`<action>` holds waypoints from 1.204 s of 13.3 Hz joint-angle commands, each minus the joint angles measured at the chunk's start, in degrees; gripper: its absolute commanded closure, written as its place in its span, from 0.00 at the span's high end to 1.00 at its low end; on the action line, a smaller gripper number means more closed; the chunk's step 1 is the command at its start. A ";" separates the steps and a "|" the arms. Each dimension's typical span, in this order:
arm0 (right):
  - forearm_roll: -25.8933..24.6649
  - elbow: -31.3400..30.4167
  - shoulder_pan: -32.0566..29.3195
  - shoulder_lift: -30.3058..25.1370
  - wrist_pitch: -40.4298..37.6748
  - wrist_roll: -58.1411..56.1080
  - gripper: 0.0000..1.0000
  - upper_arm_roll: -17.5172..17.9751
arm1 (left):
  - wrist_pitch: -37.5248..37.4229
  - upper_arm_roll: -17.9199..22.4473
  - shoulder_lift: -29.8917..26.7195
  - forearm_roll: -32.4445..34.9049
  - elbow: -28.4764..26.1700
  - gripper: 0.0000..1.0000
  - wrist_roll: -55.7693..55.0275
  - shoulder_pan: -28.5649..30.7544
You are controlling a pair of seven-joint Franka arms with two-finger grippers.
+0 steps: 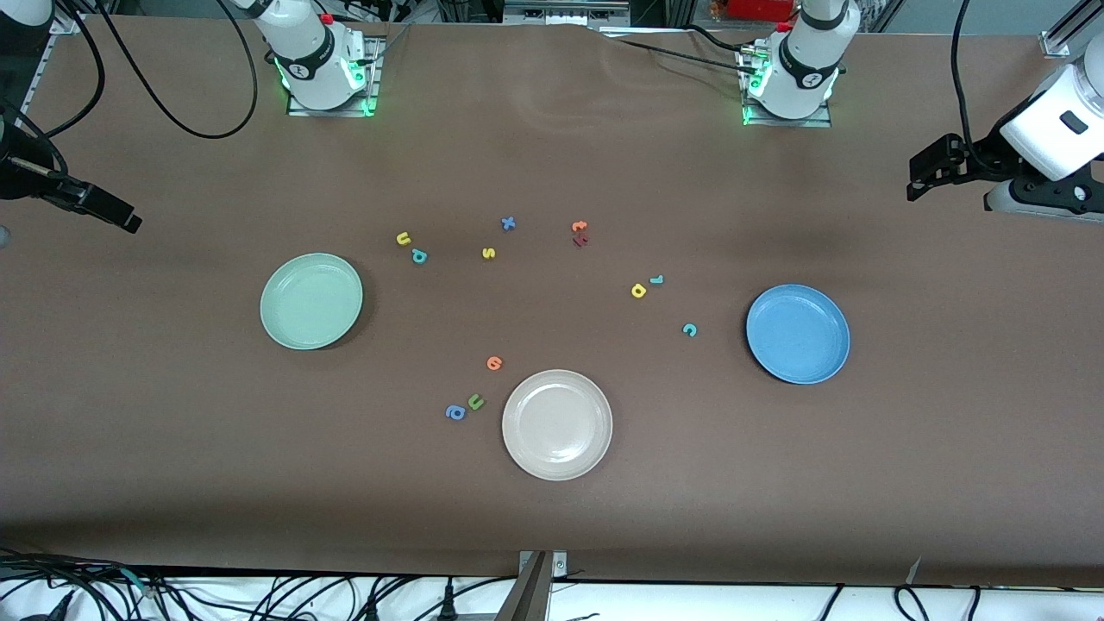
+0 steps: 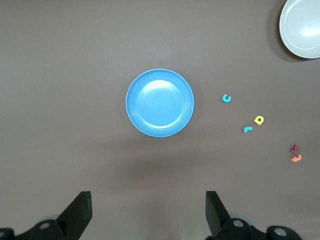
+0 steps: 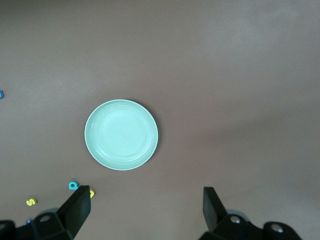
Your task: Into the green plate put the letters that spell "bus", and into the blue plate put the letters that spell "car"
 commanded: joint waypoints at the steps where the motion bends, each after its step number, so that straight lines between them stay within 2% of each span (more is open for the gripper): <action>1: 1.15 0.82 0.59 0.36 -0.87 -0.54 0.99 -0.48 | -1.36 0.03 0.79 0.70 1.89 1.00 1.08 -0.24; 16: 1.15 0.38 0.68 0.80 -0.87 -0.09 0.99 -0.39 | -1.45 0.03 0.79 0.52 1.89 1.00 1.17 -0.15</action>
